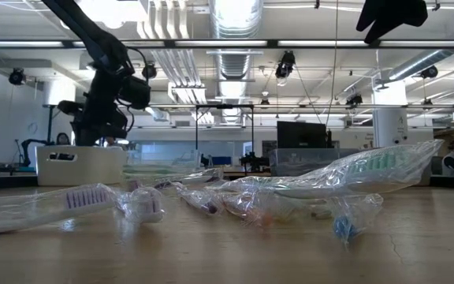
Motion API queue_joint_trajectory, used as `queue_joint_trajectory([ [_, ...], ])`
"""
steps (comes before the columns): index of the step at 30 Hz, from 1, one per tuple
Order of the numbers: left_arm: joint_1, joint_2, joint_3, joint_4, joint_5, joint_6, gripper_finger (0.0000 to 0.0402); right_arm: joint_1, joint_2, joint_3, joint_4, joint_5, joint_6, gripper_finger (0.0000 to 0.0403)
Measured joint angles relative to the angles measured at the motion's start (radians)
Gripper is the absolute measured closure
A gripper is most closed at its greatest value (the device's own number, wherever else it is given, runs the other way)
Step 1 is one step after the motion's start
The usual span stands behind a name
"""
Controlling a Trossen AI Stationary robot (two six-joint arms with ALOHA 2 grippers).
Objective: Pick & Place Toothbrushes
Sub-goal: Put the middle blue toothbrush into the white bin
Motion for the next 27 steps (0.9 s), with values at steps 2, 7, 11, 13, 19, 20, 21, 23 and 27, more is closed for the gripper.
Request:
queue_joint_trajectory([
  [2, 0.003, 0.005, 0.000, 0.007, 0.000, 0.002, 0.0372, 0.000, 0.000, 0.000, 0.000, 0.000, -0.002, 0.0206],
  [7, 0.009, 0.015, 0.000, 0.031, 0.020, 0.014, 0.0372, 0.000, 0.000, 0.000, -0.001, 0.001, -0.002, 0.0216],
  [11, 0.018, 0.032, -0.002, 0.034, 0.021, 0.028, 0.0372, 0.000, 0.000, 0.000, -0.001, 0.002, -0.002, 0.0221],
  [13, 0.022, 0.041, -0.003, 0.034, 0.021, 0.032, 0.0372, 0.000, 0.000, 0.000, -0.001, 0.002, -0.002, 0.0224],
  [19, 0.032, 0.058, -0.033, 0.056, 0.045, 0.035, 0.0372, 0.000, 0.000, 0.000, -0.001, 0.002, -0.002, 0.0227],
  [20, 0.032, 0.060, -0.039, 0.063, 0.045, 0.034, 0.0371, 0.000, 0.000, 0.000, -0.001, 0.002, -0.003, 0.0225],
  [21, 0.032, 0.060, -0.045, 0.073, 0.047, 0.034, 0.0368, 0.000, 0.000, 0.000, -0.001, 0.002, -0.003, 0.0223],
  [23, 0.032, 0.060, -0.052, 0.081, 0.052, 0.034, 0.0360, 0.000, 0.000, 0.000, 0.000, 0.002, -0.002, 0.0218],
  [27, 0.032, 0.057, -0.054, 0.084, 0.053, 0.046, 0.0336, 0.000, 0.000, 0.000, -0.001, 0.002, -0.002, 0.0208],
])
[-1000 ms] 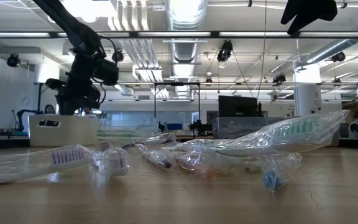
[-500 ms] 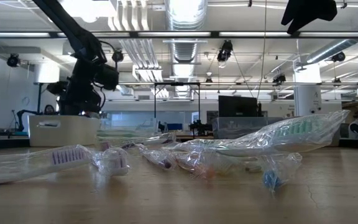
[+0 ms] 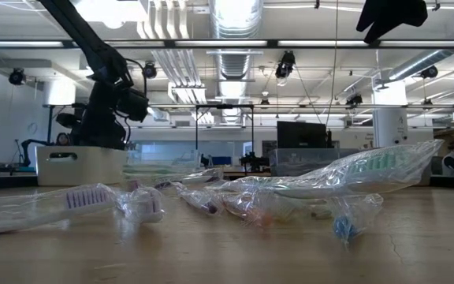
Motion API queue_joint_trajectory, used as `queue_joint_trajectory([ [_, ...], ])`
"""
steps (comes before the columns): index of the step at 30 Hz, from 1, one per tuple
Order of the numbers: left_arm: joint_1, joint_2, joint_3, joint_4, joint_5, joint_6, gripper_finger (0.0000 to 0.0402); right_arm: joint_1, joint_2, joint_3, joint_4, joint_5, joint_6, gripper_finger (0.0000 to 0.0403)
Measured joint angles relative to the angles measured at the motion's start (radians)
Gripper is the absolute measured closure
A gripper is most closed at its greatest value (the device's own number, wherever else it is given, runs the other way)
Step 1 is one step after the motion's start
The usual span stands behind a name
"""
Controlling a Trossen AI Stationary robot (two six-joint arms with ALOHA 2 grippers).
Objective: Pick & Place Toothbrushes
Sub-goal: Put the middle blue toothbrush into the white bin, then put the orange toothbrush into the gray bin
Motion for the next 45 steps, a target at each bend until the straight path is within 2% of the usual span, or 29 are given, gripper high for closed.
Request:
queue_joint_trajectory([
  [10, 0.000, -0.024, 0.000, -0.011, 0.029, 0.027, 0.0271, 0.000, 0.000, 0.000, 0.000, 0.000, 0.000, 0.0209],
  [19, 0.000, -0.024, 0.055, -0.145, 0.065, 0.033, 0.0224, 0.000, 0.000, 0.000, 0.001, 0.000, 0.000, 0.0227],
  [24, -0.002, -0.043, 0.120, -0.204, 0.162, 0.029, 0.0221, 0.000, 0.000, 0.000, 0.002, 0.000, 0.000, 0.0232],
  [30, -0.051, -0.171, 0.172, -0.134, 0.326, 0.007, 0.0223, 0.000, 0.000, 0.000, 0.004, 0.000, 0.000, 0.0219],
  [34, -0.166, -0.311, 0.171, -0.018, 0.400, -0.045, 0.0232, 0.000, 0.001, 0.000, 0.009, 0.002, 0.000, 0.0210],
  [38, -0.370, -0.445, 0.169, 0.122, 0.417, -0.100, 0.0245, 0.000, 0.001, 0.000, 0.012, 0.024, 0.000, 0.0206],
  [41, -0.542, -0.532, 0.168, 0.247, 0.381, -0.092, 0.0255, 0.000, 0.001, 0.000, 0.014, 0.026, 0.000, 0.0210],
  [45, -0.740, -0.638, 0.168, 0.390, 0.281, -0.010, 0.0265, 0.000, 0.001, 0.000, 0.033, 0.026, 0.000, 0.0223],
])
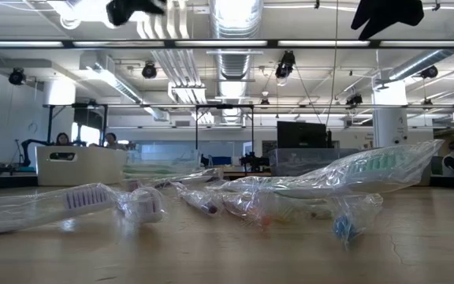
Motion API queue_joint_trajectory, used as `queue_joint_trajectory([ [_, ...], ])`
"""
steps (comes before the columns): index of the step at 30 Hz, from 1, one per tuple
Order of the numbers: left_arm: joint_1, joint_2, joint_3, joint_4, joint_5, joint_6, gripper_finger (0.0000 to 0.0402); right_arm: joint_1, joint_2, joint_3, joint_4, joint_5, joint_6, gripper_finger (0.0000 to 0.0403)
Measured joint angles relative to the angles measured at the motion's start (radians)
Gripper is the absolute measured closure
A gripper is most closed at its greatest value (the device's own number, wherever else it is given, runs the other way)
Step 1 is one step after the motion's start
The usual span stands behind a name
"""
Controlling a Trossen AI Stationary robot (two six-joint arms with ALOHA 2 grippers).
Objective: Pick & Place Toothbrushes
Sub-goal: Put the orange toothbrush into the gray bin
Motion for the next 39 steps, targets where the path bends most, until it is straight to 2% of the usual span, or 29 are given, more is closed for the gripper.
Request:
queue_joint_trajectory([
  [3, -0.096, -0.066, 0.000, 0.056, -0.025, 0.070, 0.0270, 0.000, 0.000, 0.000, 0.021, 0.000, -0.002, 0.0233],
  [7, -0.147, -0.143, -0.013, 0.076, -0.022, 0.106, 0.0271, 0.000, 0.000, 0.000, 0.073, 0.001, -0.053, 0.0246],
  [19, -0.149, -0.337, -0.118, 0.083, 0.001, 0.148, 0.0288, 0.000, 0.001, 0.000, 0.294, 0.001, -0.156, 0.0289],
  [28, -0.149, -0.472, -0.290, 0.125, 0.002, 0.114, 0.0305, 0.000, 0.001, 0.000, 0.321, 0.000, -0.158, 0.0322],
  [39, -0.149, -0.516, -0.405, 0.159, 0.001, 0.139, 0.0303, 0.000, 0.002, 0.000, 0.366, 0.000, -0.158, 0.0356],
])
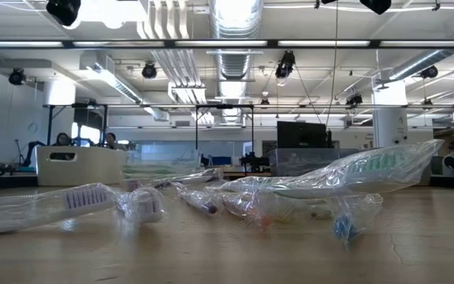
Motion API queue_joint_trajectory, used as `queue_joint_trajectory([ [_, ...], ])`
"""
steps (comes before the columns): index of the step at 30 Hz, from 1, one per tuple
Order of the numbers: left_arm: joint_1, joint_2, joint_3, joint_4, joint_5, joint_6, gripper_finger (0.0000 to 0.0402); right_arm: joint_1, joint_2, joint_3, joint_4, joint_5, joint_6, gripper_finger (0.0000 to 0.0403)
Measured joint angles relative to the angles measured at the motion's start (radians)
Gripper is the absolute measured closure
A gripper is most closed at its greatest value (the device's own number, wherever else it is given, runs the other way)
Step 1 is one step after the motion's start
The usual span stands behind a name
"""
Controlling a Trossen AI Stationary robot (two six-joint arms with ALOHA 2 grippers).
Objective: Pick & Place Toothbrushes
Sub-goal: Put the orange toothbrush into the gray bin
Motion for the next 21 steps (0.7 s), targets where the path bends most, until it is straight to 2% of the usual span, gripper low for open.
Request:
queue_joint_trajectory([
  [3, 0.000, 0.013, -0.010, 0.018, -0.004, -0.007, 0.0303, 0.000, 0.000, 0.000, 0.000, 0.000, 0.000, 0.0361],
  [7, 0.000, 0.082, -0.050, 0.138, -0.009, -0.069, 0.0303, 0.000, 0.000, 0.000, 0.000, 0.004, 0.000, 0.0364],
  [13, -0.002, 0.299, -0.054, 0.170, 0.088, -0.040, 0.0303, 0.000, 0.001, -0.006, 0.003, 0.053, 0.000, 0.0350],
  [21, -0.003, 0.579, 0.044, 0.245, 0.191, 0.028, 0.0303, 0.000, 0.001, -0.008, 0.002, 0.053, 0.000, 0.0326],
])
